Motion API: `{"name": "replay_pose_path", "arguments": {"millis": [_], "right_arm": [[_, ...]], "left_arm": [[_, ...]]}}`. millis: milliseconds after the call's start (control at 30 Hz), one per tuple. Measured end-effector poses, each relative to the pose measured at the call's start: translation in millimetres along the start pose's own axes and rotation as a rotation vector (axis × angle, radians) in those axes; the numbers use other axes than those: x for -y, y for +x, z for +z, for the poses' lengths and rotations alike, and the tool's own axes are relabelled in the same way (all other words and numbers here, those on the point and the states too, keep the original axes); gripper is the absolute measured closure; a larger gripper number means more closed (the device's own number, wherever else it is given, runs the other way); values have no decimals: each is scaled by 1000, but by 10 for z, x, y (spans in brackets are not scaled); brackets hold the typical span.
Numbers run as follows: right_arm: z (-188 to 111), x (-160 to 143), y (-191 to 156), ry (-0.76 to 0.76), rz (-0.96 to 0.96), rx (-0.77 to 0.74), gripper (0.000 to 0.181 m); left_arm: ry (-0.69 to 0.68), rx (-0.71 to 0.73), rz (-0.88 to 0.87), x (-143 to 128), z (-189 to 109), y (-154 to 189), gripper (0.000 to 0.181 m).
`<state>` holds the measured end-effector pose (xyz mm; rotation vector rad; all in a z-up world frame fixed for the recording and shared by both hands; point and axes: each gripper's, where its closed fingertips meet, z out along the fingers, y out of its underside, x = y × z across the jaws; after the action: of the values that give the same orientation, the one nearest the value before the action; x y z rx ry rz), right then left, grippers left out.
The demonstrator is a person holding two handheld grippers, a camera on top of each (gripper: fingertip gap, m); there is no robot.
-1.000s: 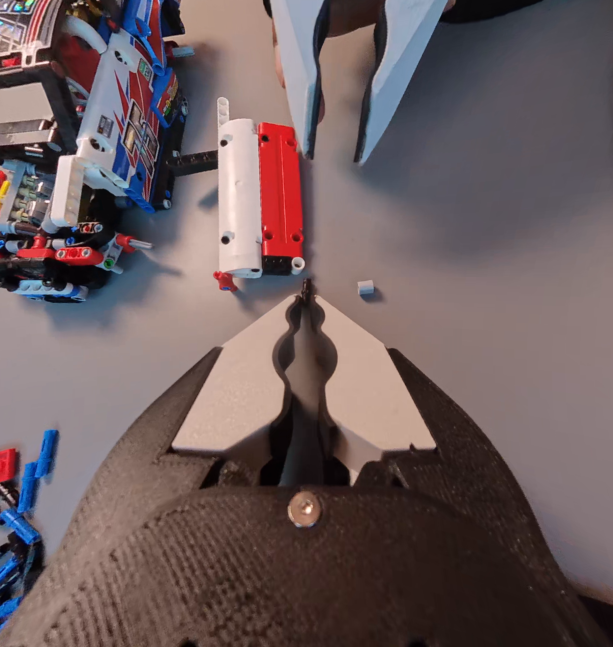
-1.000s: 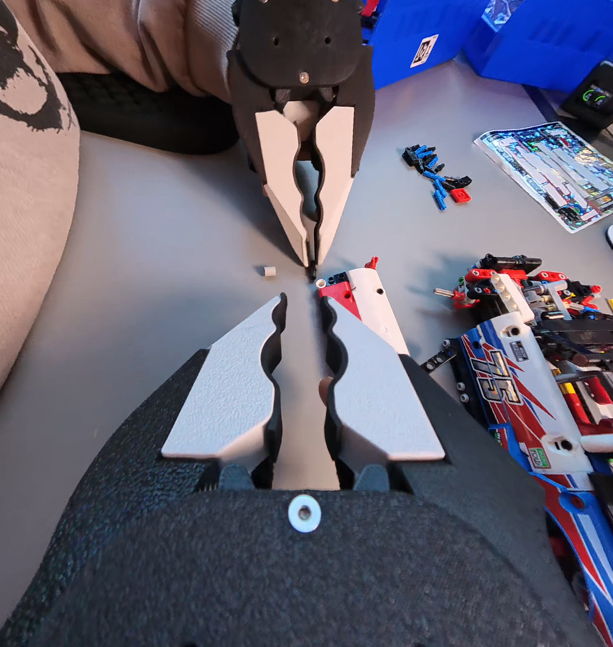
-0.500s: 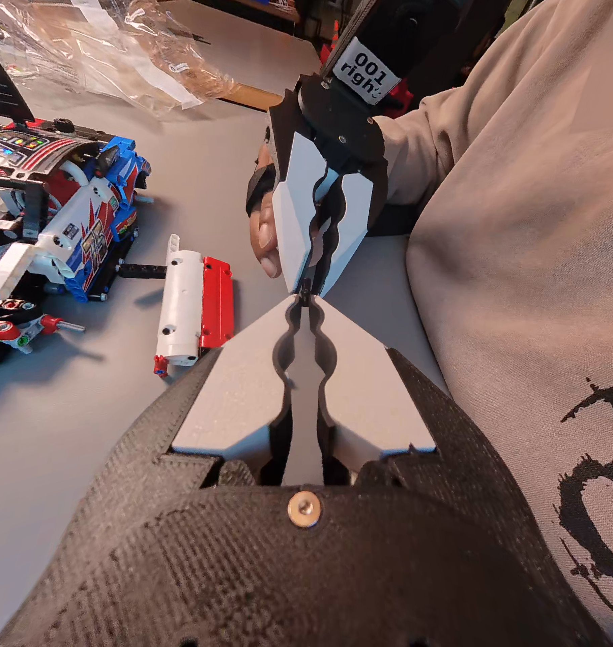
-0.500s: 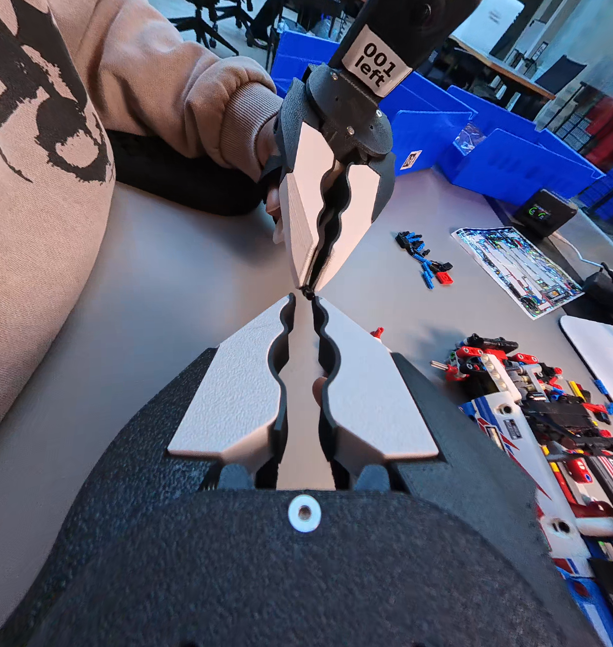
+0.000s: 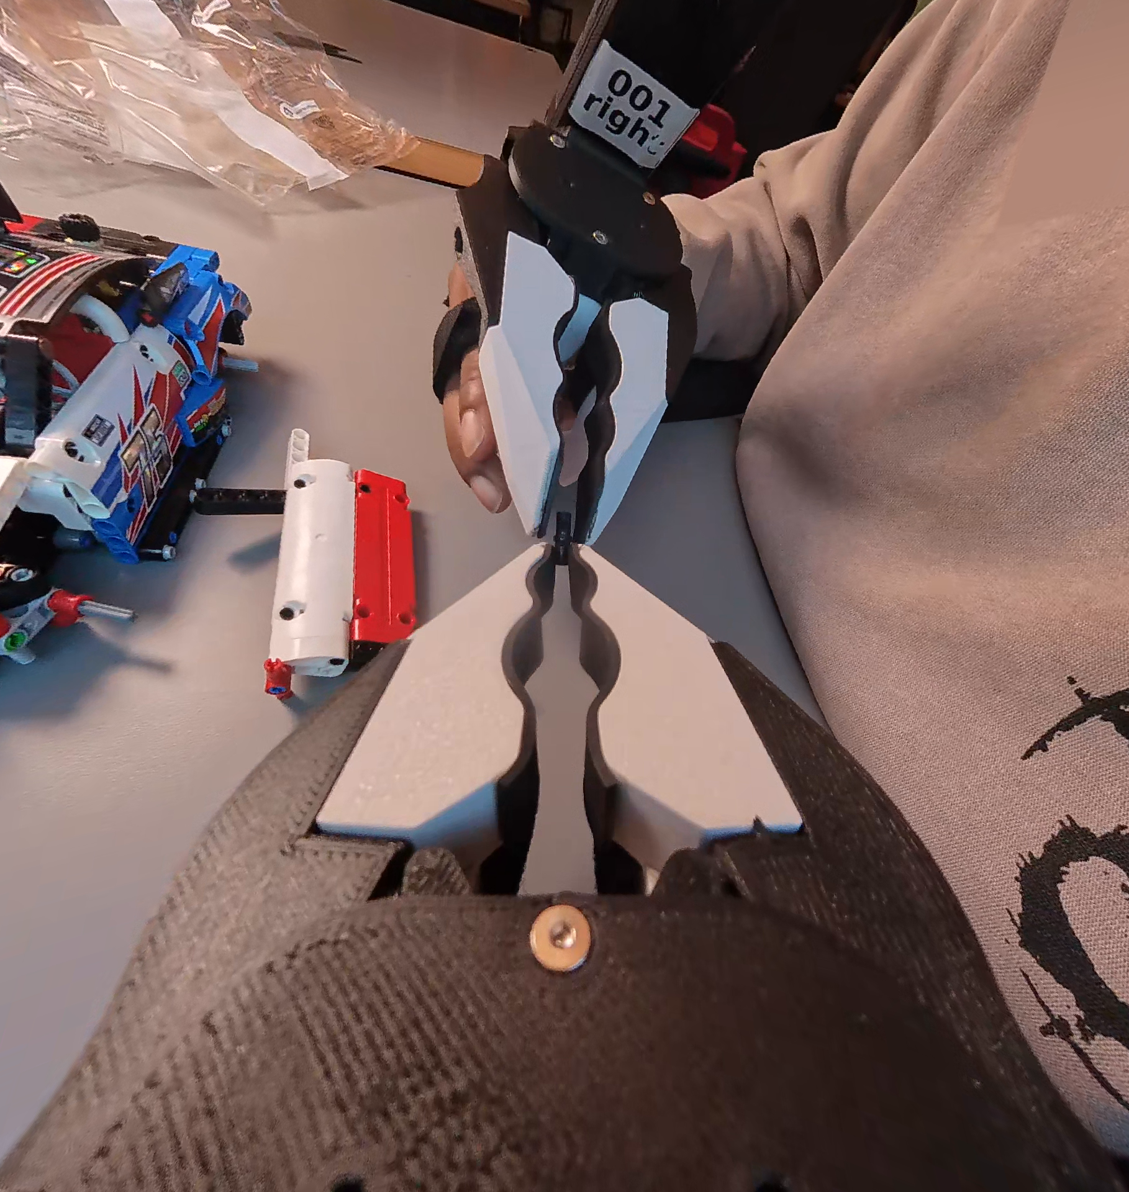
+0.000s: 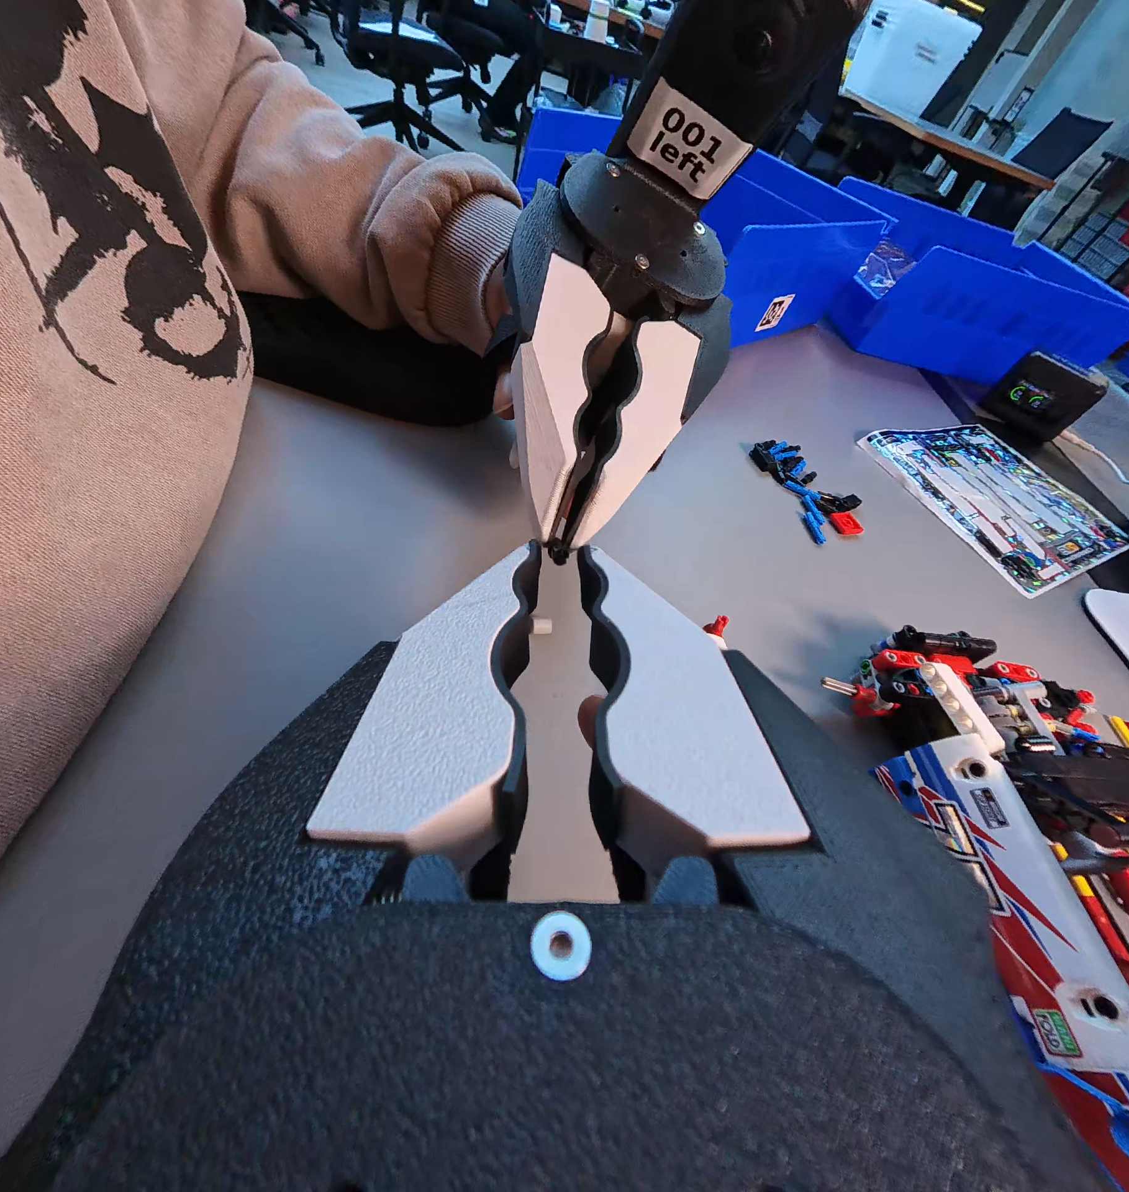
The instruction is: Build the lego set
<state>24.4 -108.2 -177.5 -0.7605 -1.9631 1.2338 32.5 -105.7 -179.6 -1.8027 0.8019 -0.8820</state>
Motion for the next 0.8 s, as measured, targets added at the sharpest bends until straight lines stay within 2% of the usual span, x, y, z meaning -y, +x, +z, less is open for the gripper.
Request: {"name": "replay_pose_path", "arguments": {"millis": [400,533,633,800], "right_arm": [[-7,18,-38,13,17,31,179],[-31,-36,-31,-23,36,54,180],[-85,-286,0,-187,31,74,179],[-189,-593,107,-384,18,50,179]], "left_arm": [[11,-18,-12,8,11,30,179],[-17,66,-1,-39,-84,-152,154],[-139,212,43,-207,-199,-524,139],[-334,217,86,-474,-59,-840,122]]}}
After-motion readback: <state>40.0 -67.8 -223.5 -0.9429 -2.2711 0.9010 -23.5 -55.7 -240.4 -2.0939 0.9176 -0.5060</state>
